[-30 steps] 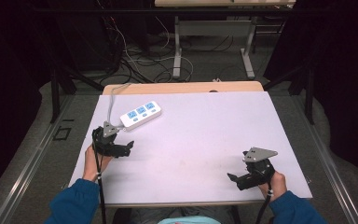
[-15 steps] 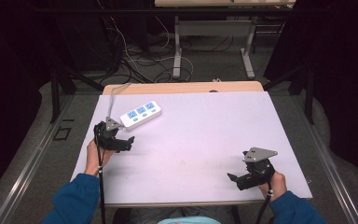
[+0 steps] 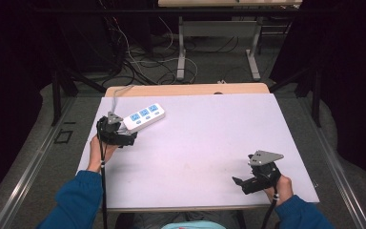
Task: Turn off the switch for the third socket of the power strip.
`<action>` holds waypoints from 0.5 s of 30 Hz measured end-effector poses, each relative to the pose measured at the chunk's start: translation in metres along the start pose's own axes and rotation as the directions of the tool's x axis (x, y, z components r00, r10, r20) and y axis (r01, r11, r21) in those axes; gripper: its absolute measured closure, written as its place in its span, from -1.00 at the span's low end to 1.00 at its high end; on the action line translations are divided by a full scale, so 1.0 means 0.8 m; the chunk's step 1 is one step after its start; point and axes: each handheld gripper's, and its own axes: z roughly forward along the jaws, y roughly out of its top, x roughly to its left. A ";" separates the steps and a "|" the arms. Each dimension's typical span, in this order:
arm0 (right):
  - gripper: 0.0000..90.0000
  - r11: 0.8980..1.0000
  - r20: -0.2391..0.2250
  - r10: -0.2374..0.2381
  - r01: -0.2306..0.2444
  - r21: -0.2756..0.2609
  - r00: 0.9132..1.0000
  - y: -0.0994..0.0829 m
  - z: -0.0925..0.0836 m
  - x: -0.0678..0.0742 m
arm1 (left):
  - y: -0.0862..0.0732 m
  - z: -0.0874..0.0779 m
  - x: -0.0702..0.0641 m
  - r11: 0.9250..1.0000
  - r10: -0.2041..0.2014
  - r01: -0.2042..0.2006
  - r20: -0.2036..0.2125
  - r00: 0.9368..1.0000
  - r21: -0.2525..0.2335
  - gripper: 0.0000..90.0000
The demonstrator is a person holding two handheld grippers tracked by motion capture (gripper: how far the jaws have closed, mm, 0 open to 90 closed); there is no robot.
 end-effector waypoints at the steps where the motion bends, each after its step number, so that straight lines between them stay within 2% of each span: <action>1: -0.96 1.000 -0.005 -0.001 0.001 0.007 1.000 0.000 0.000 0.000 | 0.001 0.002 0.001 1.000 -0.012 0.012 -0.003 1.000 -0.007 -1.00; 3: -0.96 1.000 -0.006 -0.009 0.010 0.003 1.000 0.000 0.000 -0.001 | 0.004 0.006 0.004 1.000 -0.024 0.024 -0.004 1.000 -0.011 -1.00; 9: -0.96 1.000 -0.001 0.003 -0.003 -0.007 1.000 0.000 0.001 0.000 | 0.012 0.018 0.010 0.999 -0.038 0.038 -0.011 0.999 -0.009 -1.00; 10: -0.96 1.000 -0.005 0.003 -0.003 0.006 1.000 0.001 0.000 0.000 | 0.013 0.020 0.011 0.999 -0.043 0.043 -0.017 0.999 -0.008 -1.00; 14: -0.96 1.000 -0.004 0.002 -0.002 0.003 1.000 0.001 0.000 0.000 | 0.017 0.028 0.011 0.999 -0.039 0.039 -0.025 0.999 -0.009 -1.00; 15: -0.96 1.000 -0.001 0.004 -0.004 -0.001 1.000 0.001 0.000 0.000 | 0.018 0.029 0.011 0.999 -0.044 0.044 -0.016 0.999 -0.001 -1.00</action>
